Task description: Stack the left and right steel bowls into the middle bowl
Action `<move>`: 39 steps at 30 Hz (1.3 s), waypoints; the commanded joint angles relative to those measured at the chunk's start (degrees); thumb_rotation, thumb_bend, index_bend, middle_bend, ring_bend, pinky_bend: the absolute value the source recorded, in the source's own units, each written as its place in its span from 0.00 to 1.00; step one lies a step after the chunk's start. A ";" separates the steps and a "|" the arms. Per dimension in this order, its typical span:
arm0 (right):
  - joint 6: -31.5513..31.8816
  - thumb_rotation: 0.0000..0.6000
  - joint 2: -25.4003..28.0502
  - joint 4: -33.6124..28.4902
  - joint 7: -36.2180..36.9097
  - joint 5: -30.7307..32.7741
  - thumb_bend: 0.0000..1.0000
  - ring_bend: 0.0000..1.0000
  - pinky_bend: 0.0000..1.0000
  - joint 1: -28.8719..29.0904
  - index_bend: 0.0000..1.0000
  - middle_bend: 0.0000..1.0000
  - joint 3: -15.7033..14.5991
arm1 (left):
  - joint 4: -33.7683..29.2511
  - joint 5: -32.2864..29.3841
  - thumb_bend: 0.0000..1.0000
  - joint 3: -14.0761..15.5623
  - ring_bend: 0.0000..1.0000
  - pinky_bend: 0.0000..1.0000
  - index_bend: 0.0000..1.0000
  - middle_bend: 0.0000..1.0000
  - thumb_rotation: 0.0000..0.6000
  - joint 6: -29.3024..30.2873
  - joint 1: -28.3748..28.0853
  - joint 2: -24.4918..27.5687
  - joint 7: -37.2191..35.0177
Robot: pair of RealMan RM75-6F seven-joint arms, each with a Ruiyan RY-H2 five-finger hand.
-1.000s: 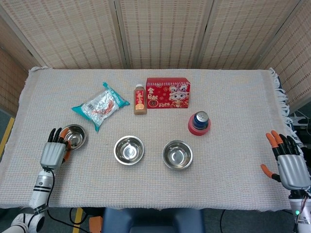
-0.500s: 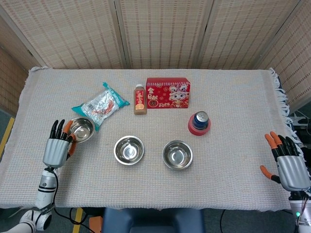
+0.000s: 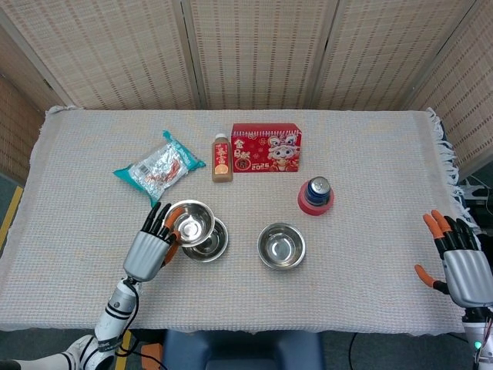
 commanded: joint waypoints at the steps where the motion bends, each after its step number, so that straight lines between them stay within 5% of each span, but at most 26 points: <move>1: 0.22 1.00 0.15 -0.08 0.18 -0.18 0.14 0.00 0.00 -0.12 0.00 0.00 -0.05 | -0.17 0.26 0.45 1.12 0.00 0.06 0.65 0.10 1.00 -1.88 -0.20 -1.12 1.54; 7: 0.47 1.00 0.25 -0.10 0.36 -0.32 0.14 0.00 0.00 -0.23 0.00 0.00 -0.03 | 0.01 -0.39 0.45 1.41 0.00 0.06 0.46 0.05 1.00 -3.56 -0.12 -1.91 2.12; 12: 0.18 1.00 0.24 -0.10 0.36 -0.39 0.14 0.00 0.00 -0.15 0.00 0.00 -0.13 | -3.03 -2.14 0.45 1.64 0.00 0.06 0.01 0.00 1.00 -7.00 0.00 -0.79 4.84; 18: -0.55 1.00 -0.03 -0.22 -0.19 -0.40 0.14 0.00 0.00 0.15 0.00 0.00 -0.25 | -11.11 -3.64 0.45 2.59 0.00 0.06 0.00 0.00 1.00 -10.22 0.50 3.82 8.17; 25: -7.01 1.00 -1.69 0.82 0.21 -5.87 0.14 0.00 0.00 5.35 0.00 0.00 -1.58 | -21.14 -6.68 0.45 5.12 0.00 0.05 0.00 0.00 1.00 -8.57 5.39 15.84 9.47; 29: -11.30 1.00 -3.30 0.60 -0.87 -10.50 0.15 0.00 0.00 9.97 0.03 0.00 -1.91 | -20.78 -9.15 0.45 5.30 0.00 0.05 0.00 0.00 1.00 -6.24 8.68 20.65 4.69; 39: -23.52 1.00 -13.06 3.99 -6.34 -13.59 0.15 0.00 0.00 19.82 0.31 0.00 -1.96 | -15.16 -12.73 0.45 3.80 0.00 0.04 0.00 0.00 1.00 -0.94 15.23 26.01 -9.80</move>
